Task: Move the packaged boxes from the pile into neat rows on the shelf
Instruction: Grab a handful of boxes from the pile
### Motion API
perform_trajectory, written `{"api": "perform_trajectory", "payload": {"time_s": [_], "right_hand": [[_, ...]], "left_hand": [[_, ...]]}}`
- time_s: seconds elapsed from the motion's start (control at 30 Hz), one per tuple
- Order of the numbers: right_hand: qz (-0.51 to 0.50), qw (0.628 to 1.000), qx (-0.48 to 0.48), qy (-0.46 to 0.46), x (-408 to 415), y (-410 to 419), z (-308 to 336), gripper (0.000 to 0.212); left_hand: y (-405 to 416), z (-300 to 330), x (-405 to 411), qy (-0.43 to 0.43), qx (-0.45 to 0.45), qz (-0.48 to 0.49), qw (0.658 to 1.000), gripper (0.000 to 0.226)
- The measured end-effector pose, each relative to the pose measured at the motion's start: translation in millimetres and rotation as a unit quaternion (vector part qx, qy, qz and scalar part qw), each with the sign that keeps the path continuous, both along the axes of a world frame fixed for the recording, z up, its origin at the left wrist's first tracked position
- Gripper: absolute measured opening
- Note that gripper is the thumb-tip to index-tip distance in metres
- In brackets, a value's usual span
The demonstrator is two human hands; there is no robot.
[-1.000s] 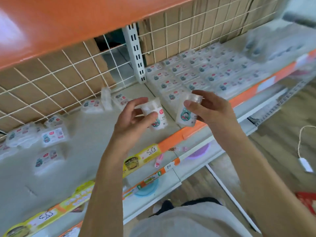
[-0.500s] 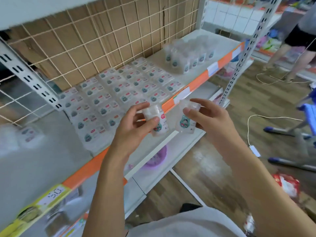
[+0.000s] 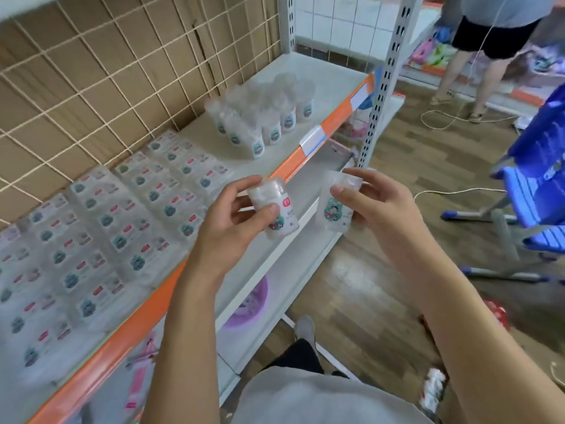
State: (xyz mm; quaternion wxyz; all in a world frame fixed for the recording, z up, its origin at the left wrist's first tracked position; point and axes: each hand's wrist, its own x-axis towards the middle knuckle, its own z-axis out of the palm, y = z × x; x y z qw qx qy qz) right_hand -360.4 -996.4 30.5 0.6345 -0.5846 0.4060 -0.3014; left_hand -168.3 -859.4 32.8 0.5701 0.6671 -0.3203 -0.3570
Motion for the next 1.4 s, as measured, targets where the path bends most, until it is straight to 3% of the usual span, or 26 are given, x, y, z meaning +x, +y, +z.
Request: {"api": "perform_trajectory", "payload": {"time_s": [0.57,0.8,0.97,1.07,1.17,1.4], "right_hand": [[0.001,1.000,-0.028,-0.010,84.1,-189.7,21.3,0.043],[0.111,0.992,-0.059,-0.013,140.7,-270.1,33.3,0.046],[0.187,0.979,-0.075,-0.029,183.2,-330.9,44.6,0.050],[0.227,0.970,-0.082,-0.036,208.9,-356.3,48.3,0.062],[0.270,0.958,-0.093,-0.033,231.8,-370.2,49.5,0.072],[0.344,0.932,-0.113,-0.014,286.2,-383.8,41.5,0.056]], "left_hand": [[-182.5,26.5,87.8,-0.056,-0.026,0.010,0.998,0.052],[-228.2,34.5,108.8,-0.090,-0.039,0.138,0.986,0.053],[-265.8,45.0,121.3,-0.162,-0.023,0.203,0.965,0.059],[-282.2,50.5,132.0,-0.172,0.010,0.215,0.961,0.071],[-290.2,49.2,138.2,-0.181,0.043,0.230,0.955,0.069],[-297.9,51.1,167.0,-0.239,0.111,0.220,0.939,0.065]]}}
